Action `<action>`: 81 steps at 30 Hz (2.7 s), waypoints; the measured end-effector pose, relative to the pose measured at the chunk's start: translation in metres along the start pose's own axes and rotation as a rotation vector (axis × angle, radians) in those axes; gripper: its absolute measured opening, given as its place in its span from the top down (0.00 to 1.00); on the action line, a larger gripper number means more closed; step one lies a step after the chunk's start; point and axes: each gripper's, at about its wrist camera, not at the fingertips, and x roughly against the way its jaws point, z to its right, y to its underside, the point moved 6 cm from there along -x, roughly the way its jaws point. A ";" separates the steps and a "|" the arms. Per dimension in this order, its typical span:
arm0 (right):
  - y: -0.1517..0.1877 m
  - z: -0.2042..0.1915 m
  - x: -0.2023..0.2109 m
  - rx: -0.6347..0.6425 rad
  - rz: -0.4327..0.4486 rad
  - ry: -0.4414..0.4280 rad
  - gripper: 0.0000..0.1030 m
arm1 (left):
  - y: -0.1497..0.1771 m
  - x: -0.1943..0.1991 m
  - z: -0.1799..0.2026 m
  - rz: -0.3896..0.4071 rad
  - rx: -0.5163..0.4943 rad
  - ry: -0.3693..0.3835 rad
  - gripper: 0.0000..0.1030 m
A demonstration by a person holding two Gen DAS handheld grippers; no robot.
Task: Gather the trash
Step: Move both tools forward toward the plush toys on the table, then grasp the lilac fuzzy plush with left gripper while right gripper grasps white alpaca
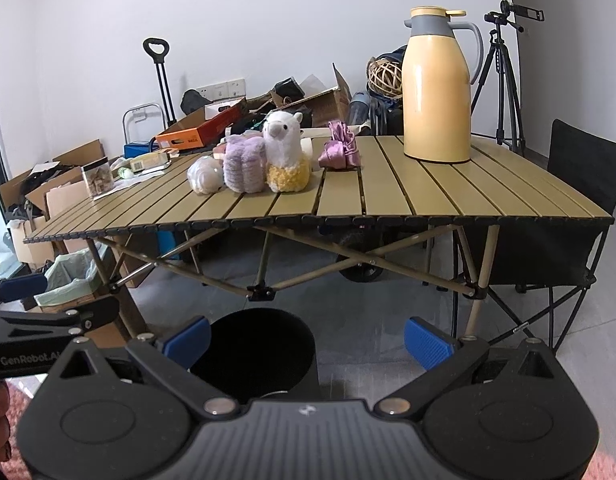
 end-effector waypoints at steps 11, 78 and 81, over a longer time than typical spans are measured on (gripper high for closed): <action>-0.025 0.006 -0.047 0.003 0.031 -0.015 0.00 | -0.026 -0.046 -0.009 0.017 0.014 -0.035 0.00; -0.136 0.037 -0.188 -0.056 0.258 -0.053 0.00 | -0.139 -0.210 0.015 0.201 -0.010 -0.109 0.64; -0.138 0.024 -0.195 -0.048 0.254 -0.060 0.00 | -0.144 -0.199 0.002 0.227 0.022 -0.101 0.64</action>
